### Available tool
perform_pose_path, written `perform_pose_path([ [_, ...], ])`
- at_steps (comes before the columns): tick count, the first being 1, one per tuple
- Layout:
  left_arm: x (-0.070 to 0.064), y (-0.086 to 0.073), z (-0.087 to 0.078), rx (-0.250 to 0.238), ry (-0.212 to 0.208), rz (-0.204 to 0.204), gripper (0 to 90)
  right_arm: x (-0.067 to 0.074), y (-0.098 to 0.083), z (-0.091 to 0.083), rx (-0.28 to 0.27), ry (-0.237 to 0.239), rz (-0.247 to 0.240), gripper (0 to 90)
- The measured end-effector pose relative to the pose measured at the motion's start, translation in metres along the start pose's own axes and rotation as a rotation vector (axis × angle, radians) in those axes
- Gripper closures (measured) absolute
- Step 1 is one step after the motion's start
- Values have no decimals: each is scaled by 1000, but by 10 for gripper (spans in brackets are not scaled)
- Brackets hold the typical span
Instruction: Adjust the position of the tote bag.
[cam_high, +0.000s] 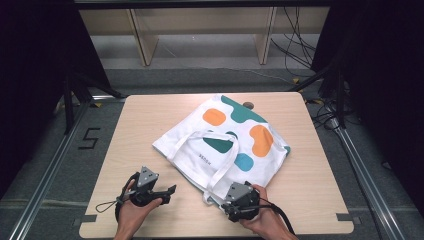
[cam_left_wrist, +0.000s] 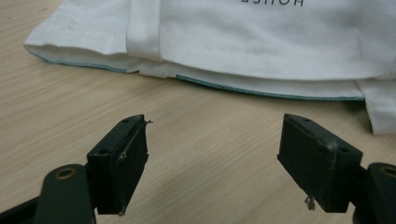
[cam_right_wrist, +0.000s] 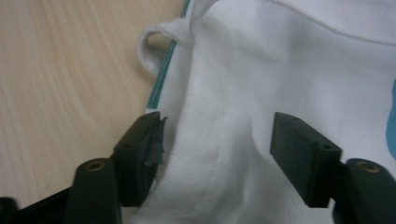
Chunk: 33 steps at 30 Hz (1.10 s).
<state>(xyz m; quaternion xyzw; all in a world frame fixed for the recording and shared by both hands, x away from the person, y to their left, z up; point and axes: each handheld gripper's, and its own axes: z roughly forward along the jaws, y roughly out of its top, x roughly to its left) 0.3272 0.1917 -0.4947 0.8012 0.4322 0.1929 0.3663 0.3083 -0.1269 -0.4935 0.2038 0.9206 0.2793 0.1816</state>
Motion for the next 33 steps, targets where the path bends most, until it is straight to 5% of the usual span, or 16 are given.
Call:
perform_pose_path([
  [1, 0, 0, 0, 0, 0, 0, 228, 0, 0, 0, 0, 0, 0, 381],
  [2, -1, 0, 2, -25, -3, -36, 227, -3, -2, 0, 9, -20, -56, 478],
  [5, 2, -1, 0, -15, 5, -25, 225, -5, -9, -7, 31, -19, -37, 649],
  [10, 2, -1, 1, -40, 33, -57, 212, -16, -31, -25, 47, -50, -14, 780],
  [12, 3, -2, 0, -32, 40, -49, 210, -21, -37, -30, 40, -62, -23, 793],
  [13, 2, -2, 1, -42, 49, -62, 207, -30, -49, -42, 36, -97, 32, 811],
  [15, 4, -1, 0, -42, 54, -53, 207, -37, -55, -46, 28, -102, 27, 813],
  [16, 6, -1, 0, 5, 54, -24, 211, -47, -68, -55, 19, -131, 77, 813],
  [19, 2, -2, 4, 51, 78, 18, 225, -61, -81, -63, 7, -154, 77, 817],
  [26, 2, 2, 19, 60, 129, 56, 221, -68, -87, -68, -5, -158, 99, 819],
  [31, -2, 6, 30, 52, 122, 51, 225, -70, -87, -69, -5, -158, 105, 819],
  [33, -2, 11, 40, 61, 136, 80, 232, -70, -87, -69, -8, -157, 104, 818],
])
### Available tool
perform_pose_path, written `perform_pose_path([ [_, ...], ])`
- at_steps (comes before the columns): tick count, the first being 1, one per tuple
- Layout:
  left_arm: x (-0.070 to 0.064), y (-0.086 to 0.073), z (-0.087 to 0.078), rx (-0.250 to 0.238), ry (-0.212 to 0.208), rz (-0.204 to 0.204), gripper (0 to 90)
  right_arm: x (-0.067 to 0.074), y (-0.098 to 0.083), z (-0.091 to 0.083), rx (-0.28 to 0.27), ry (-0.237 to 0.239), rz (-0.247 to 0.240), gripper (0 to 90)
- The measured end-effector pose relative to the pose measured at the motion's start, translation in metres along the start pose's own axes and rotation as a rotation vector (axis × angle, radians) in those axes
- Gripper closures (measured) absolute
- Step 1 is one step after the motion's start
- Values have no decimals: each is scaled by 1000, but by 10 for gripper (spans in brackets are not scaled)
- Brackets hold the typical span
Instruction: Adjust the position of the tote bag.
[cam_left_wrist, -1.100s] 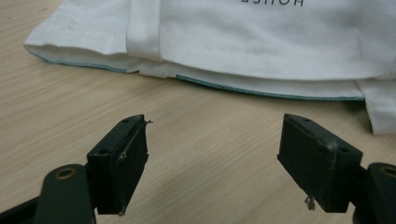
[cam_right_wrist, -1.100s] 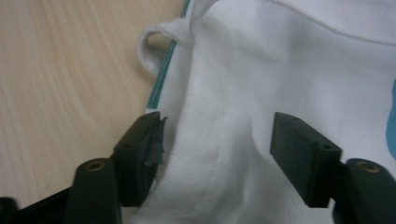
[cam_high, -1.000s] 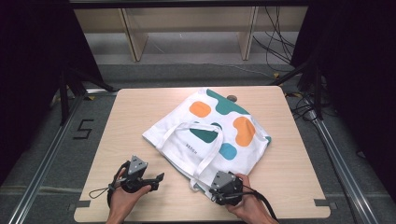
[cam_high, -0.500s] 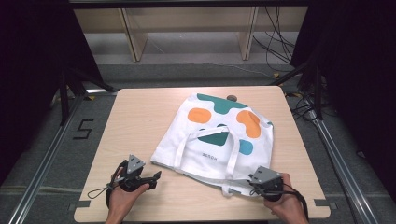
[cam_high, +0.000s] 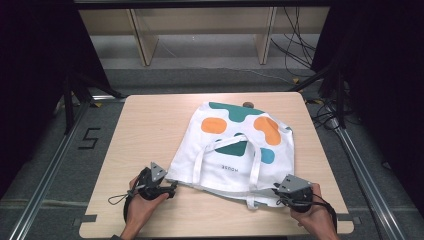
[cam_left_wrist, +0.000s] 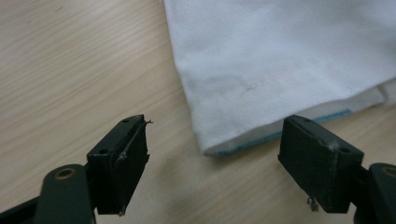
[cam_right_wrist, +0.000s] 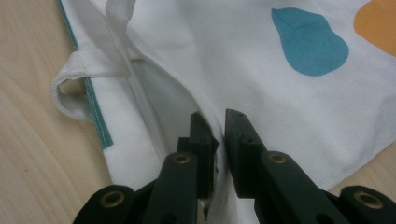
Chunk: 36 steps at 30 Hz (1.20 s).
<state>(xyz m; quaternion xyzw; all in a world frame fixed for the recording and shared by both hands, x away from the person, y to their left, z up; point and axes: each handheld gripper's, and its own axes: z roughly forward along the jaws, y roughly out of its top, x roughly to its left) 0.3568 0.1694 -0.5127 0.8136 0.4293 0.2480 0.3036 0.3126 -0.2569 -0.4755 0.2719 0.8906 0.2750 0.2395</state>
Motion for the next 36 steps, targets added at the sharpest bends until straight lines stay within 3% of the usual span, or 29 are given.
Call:
perform_pose_path([
  [2, 0, 2, 3, 8, 10, 18, 235, 0, 0, -1, 2, 1, 11, 817],
  [4, 0, 6, 7, -14, 20, 27, 269, -1, 0, 0, -4, 2, 4, 808],
  [6, -1, 9, 10, -41, 19, 33, 288, -1, -1, 1, 3, 2, 28, 771],
  [8, -5, 13, 15, -79, 27, 61, 312, -3, -3, 3, 8, 1, 25, 710],
  [10, -6, 17, 20, -99, 35, 129, 352, -4, -3, 6, 21, -5, 34, 660],
  [12, -10, 22, 24, -121, 41, 164, 470, 0, -5, 11, 73, -7, 35, 610],
  [13, -12, 23, 27, -128, 40, 191, 555, 1, -6, 13, 89, -17, 12, 612],
  [14, -13, 23, 28, -130, 29, 216, 555, 1, -6, 13, 89, -17, 12, 612],
  [15, -17, 24, 27, -119, 29, 257, 695, 2, -6, 16, 129, -13, 2, 614],
  [16, -17, 24, 24, -114, 34, 285, 743, 1, -6, 18, 129, -17, -24, 618],
  [17, -17, 24, 24, -114, 34, 285, 770, 0, -6, 17, 137, -26, -36, 622],
  [20, -21, 23, 5, -112, 25, 353, 839, -3, -9, 16, 145, -55, -27, 625],
  [21, -23, 20, 0, -103, 16, 367, 845, -5, -11, 16, 144, -60, -3, 628],
  [24, -31, 14, -9, -91, -17, 371, 847, -8, -12, 16, 145, -72, -7, 646],
  [25, -38, 7, -19, -82, -23, 409, 847, -10, -13, 15, 156, -75, -9, 680],
  [28, -43, 1, -29, -83, -33, 417, 846, -12, -14, 12, 131, -69, -10, 756],
  [29, -47, -4, -39, -83, -35, 423, 845, -11, -14, 8, 121, -55, 16, 796],
  [31, -48, -10, -44, -81, -42, 423, 837, -10, -14, 4, 102, -54, -8, 815],
  [34, -45, -13, -46, -89, -48, 376, 778, -7, -14, 3, 91, -43, 9, 796],
  [36, -43, -13, -43, -96, -52, 359, 730, -7, -16, 6, 99, -45, 24, 724],
])
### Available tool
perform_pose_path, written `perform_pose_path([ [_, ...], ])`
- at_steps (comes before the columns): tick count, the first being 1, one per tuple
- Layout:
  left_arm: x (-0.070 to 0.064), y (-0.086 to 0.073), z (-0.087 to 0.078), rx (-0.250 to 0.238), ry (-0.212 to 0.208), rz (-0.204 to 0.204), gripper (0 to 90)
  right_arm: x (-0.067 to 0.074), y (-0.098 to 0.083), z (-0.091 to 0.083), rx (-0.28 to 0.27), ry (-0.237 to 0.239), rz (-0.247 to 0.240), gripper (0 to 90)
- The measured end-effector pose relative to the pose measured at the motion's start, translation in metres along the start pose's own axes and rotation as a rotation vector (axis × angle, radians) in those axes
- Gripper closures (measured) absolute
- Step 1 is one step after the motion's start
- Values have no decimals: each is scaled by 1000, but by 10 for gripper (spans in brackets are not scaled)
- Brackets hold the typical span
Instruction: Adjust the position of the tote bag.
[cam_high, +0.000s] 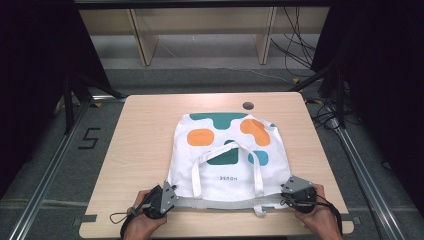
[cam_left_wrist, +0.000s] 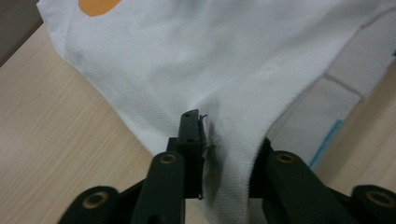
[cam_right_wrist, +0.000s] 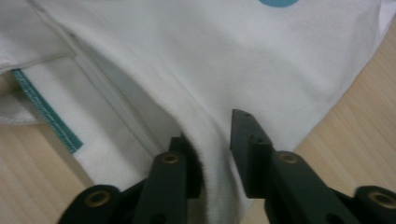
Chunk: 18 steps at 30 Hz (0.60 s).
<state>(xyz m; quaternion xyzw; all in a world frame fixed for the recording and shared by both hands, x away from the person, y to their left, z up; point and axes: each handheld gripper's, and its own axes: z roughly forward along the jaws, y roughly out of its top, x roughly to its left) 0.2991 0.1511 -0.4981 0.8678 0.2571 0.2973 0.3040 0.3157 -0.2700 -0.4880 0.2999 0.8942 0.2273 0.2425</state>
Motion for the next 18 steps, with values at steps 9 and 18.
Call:
perform_pose_path([
  [9, -3, 4, 18, 28, 18, -28, 574, -10, -6, 6, -41, 41, 66, 745],
  [18, 2, 6, 24, 41, -10, -52, 713, -11, -6, 5, -52, 38, 61, 763],
])
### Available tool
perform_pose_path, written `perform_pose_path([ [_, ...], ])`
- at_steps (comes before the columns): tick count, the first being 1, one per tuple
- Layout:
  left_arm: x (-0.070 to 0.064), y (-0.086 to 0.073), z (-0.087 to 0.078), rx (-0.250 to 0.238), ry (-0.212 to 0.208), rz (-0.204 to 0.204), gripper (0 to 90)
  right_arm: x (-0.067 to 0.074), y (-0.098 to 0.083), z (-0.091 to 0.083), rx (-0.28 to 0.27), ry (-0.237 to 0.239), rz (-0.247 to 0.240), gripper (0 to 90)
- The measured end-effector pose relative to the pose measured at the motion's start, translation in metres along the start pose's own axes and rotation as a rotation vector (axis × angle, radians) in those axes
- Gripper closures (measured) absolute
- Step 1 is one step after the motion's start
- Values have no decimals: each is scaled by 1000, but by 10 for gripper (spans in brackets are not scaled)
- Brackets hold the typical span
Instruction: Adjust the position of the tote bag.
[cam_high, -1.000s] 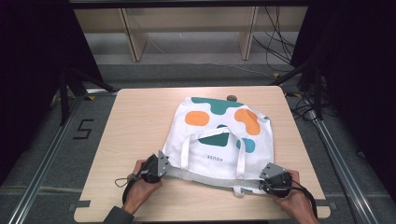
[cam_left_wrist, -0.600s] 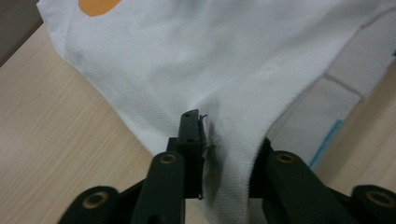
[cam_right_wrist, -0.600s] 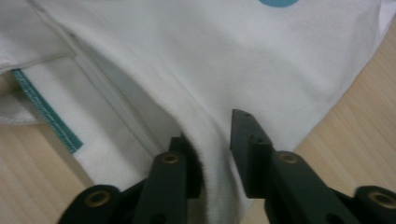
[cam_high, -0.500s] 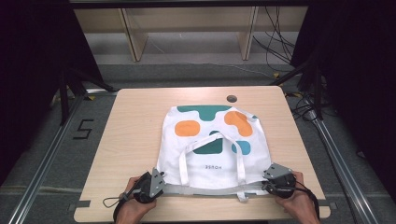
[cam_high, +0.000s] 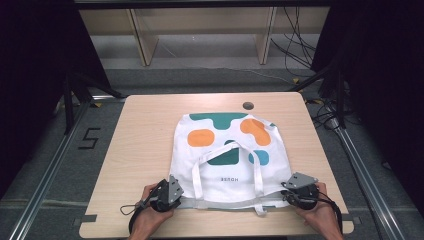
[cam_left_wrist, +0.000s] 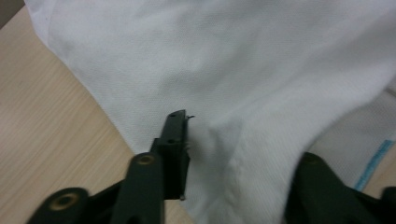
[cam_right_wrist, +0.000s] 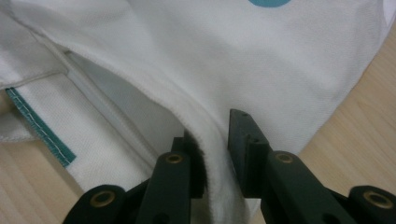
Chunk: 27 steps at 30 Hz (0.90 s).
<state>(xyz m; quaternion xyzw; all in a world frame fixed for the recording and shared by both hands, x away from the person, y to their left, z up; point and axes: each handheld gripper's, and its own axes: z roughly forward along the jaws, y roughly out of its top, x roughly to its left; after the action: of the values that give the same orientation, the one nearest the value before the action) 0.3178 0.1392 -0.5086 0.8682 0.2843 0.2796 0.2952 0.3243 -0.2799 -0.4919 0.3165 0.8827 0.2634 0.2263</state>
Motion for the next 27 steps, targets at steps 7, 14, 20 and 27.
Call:
perform_pose_path([
  [7, -3, 4, -4, -17, -8, 86, 857, 0, -2, 3, 34, -35, -4, 633],
  [14, 1, 5, -8, -44, -18, 69, 857, 0, -2, 4, 34, -49, 7, 587],
  [20, 1, 5, -10, -57, -13, 59, 857, 0, -2, 4, 35, -51, 4, 563],
  [27, 6, 7, -12, -75, -27, 42, 859, 0, -2, 4, 39, -58, 13, 523],
])
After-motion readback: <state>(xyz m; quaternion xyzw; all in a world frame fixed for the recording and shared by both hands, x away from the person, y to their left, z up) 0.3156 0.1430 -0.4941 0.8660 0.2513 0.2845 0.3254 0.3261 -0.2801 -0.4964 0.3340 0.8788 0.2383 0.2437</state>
